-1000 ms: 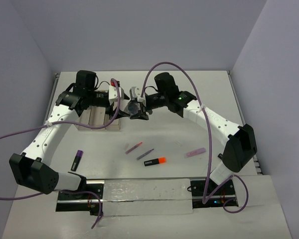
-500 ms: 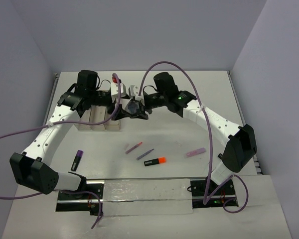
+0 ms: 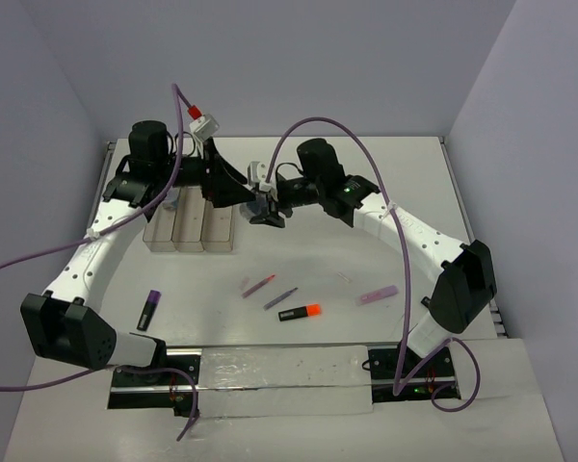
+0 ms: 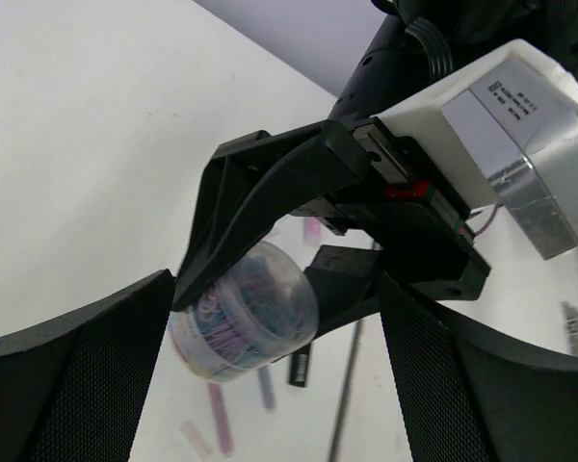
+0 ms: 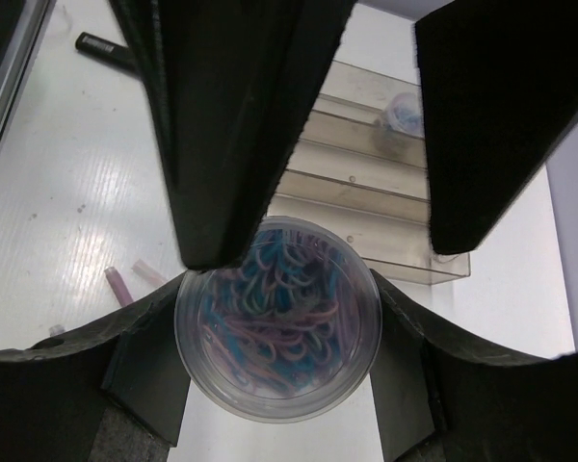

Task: Sort the stationery into containers
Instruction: Place the stationery in the storage box.

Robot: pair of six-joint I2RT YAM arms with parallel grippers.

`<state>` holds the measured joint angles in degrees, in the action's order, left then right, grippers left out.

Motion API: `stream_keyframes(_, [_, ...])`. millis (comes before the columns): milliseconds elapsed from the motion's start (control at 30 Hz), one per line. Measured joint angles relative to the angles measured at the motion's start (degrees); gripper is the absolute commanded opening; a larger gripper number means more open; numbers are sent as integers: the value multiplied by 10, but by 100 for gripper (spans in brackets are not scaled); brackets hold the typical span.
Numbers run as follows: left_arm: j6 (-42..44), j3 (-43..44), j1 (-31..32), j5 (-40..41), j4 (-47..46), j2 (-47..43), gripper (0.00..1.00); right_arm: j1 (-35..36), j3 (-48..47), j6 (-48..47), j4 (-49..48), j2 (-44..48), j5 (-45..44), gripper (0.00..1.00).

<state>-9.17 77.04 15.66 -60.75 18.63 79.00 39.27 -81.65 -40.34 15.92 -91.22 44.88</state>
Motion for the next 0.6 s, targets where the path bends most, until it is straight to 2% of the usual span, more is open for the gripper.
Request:
stream_keyframes(200, [-71,-5,0,1,-7,8,89,0,0,14,-19,0,-12,3])
stream_keyframes(400, [-62,-5,-7,20,24,21,86,1,0,28,-34,0,-30,3])
stream_keyframes(600, [-55,-5,-19,33,43,32,80,1,0,47,-61,0,-36,2])
